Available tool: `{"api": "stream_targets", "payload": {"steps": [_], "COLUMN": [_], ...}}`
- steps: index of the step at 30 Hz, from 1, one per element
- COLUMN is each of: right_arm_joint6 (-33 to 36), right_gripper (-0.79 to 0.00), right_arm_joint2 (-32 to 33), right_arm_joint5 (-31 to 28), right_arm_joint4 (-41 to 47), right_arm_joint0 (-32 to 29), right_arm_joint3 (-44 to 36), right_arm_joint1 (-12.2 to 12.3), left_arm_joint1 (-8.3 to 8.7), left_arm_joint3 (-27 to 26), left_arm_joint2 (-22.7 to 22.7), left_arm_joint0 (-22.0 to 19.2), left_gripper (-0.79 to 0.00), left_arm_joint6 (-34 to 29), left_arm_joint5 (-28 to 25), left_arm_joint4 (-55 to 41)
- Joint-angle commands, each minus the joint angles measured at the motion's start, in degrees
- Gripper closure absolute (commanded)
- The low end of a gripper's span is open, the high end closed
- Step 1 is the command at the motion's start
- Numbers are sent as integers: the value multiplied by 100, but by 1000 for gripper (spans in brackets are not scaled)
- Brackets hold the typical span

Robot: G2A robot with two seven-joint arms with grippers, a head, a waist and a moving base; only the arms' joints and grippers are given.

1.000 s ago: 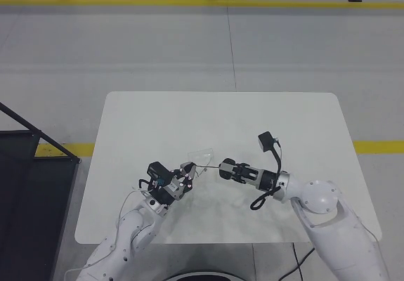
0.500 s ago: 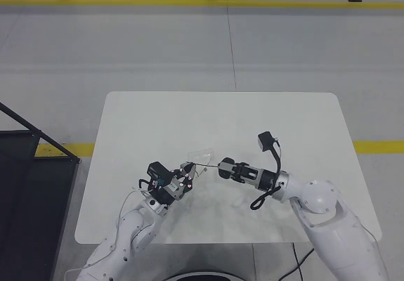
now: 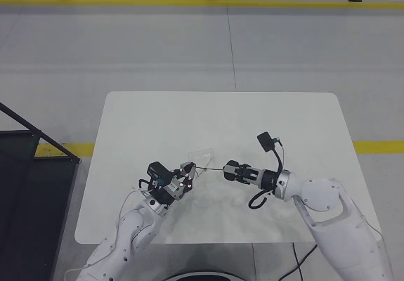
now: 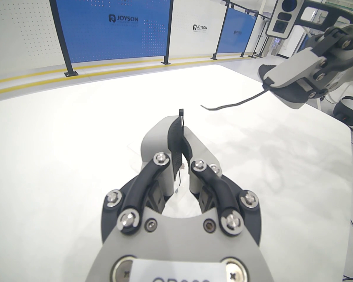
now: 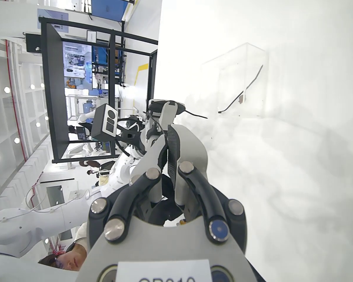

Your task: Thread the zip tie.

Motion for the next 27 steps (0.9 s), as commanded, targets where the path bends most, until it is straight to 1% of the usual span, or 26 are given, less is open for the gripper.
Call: {"api": "stream_targets", "payload": {"steps": [1, 6, 11, 19, 27], "right_arm_joint6": [-25, -76, -263, -361, -298], "right_gripper": [0, 0, 0, 0, 0], "right_arm_joint2": [-22, -45, -116, -131, -63], "right_arm_joint5": [35, 68, 220, 399, 466], "right_arm_joint4": [1, -9, -47, -107, -135], "right_arm_joint0": [2, 20, 41, 45, 9], "right_arm_joint3": [-18, -24, -30, -49, -84], "right_arm_joint1": [-3, -7, -25, -29, -9], "left_arm_joint1": [0, 0, 0, 0, 0], "left_arm_joint3": [0, 0, 0, 0, 0], "left_arm_joint2": [0, 0, 0, 0, 0], "left_arm_joint0": [0, 0, 0, 0, 0], "left_gripper": [0, 0, 0, 0, 0], "left_arm_joint6": [0, 0, 0, 0, 0], "left_arm_joint5": [0, 0, 0, 0, 0], "left_arm_joint4": [0, 0, 0, 0, 0]}}
